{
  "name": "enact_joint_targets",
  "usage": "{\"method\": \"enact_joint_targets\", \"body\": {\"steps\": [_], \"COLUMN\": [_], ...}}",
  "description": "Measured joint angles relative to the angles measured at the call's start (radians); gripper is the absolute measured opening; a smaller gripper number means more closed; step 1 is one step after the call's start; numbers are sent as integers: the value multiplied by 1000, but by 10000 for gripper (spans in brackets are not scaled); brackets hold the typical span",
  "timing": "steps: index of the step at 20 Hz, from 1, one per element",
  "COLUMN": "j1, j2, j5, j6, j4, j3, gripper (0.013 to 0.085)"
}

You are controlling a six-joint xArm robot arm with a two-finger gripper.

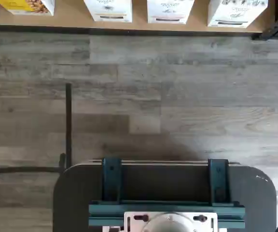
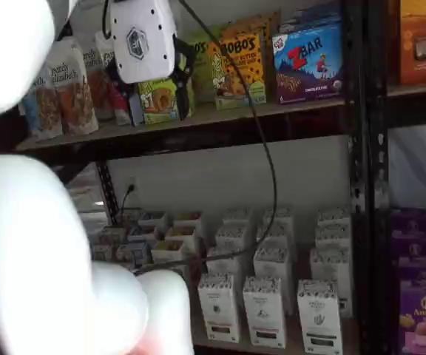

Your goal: Pick up the white box with a green strip in the middle, on the bottom shelf, the sixth box from the left

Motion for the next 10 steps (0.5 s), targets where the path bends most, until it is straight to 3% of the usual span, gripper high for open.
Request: {"method": "enact_joint_targets", "body": {"steps": [2,4,7,10], "j1": [62,88,102,75], "j2": [1,1,-4,-31], "j5": [1,1,-10,-70], "j6": [31,45,50,30], "j4": [-66,-100,-127,-131], "j3": [0,1,18,77], "gripper": [850,850,850,850]}}
